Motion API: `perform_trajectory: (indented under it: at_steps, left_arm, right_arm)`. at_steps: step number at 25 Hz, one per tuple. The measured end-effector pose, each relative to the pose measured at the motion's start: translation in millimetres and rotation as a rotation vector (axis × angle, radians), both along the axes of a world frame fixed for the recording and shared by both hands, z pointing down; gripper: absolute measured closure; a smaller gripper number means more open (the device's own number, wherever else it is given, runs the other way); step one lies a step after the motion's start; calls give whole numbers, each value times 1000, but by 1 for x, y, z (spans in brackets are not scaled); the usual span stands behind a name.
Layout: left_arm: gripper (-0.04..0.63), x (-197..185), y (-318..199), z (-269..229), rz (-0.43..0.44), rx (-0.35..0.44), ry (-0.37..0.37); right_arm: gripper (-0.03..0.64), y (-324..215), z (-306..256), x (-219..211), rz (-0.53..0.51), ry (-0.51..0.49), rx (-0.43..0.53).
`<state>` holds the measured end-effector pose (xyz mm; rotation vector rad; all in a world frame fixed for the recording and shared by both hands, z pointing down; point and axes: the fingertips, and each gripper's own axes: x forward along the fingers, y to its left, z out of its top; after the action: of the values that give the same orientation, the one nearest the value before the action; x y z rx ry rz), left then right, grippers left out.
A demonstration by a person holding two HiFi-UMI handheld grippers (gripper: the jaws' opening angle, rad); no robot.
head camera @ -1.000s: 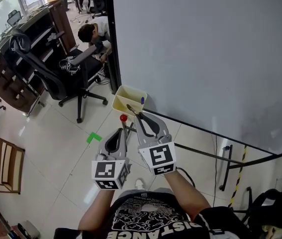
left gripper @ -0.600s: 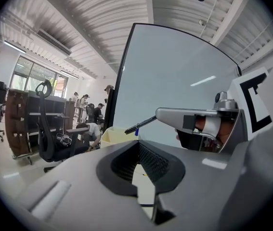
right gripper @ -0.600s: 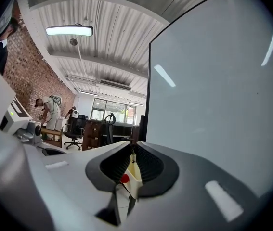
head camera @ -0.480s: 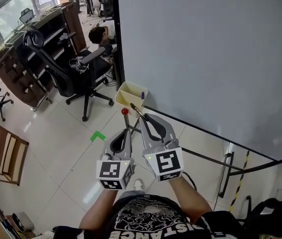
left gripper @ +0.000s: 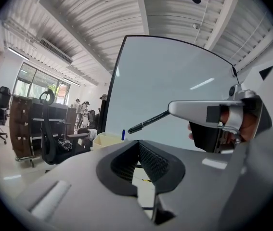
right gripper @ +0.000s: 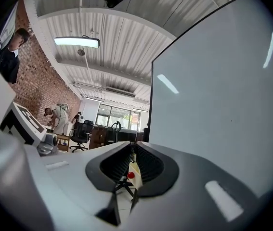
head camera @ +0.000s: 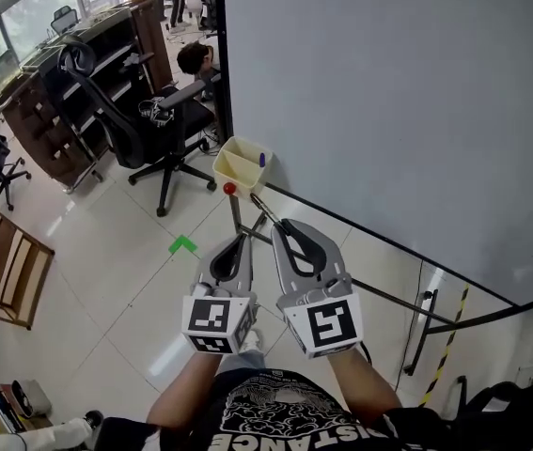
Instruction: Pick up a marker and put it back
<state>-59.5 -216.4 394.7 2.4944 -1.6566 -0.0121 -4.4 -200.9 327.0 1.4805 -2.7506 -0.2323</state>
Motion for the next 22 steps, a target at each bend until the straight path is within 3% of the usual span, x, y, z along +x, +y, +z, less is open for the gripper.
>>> perform_trajectory:
  at_steps: [22]
  left_arm:
    - [591,24,46,-5,2,31,-12]
  right_arm:
    - [581,47,11,21,-5,12,-7]
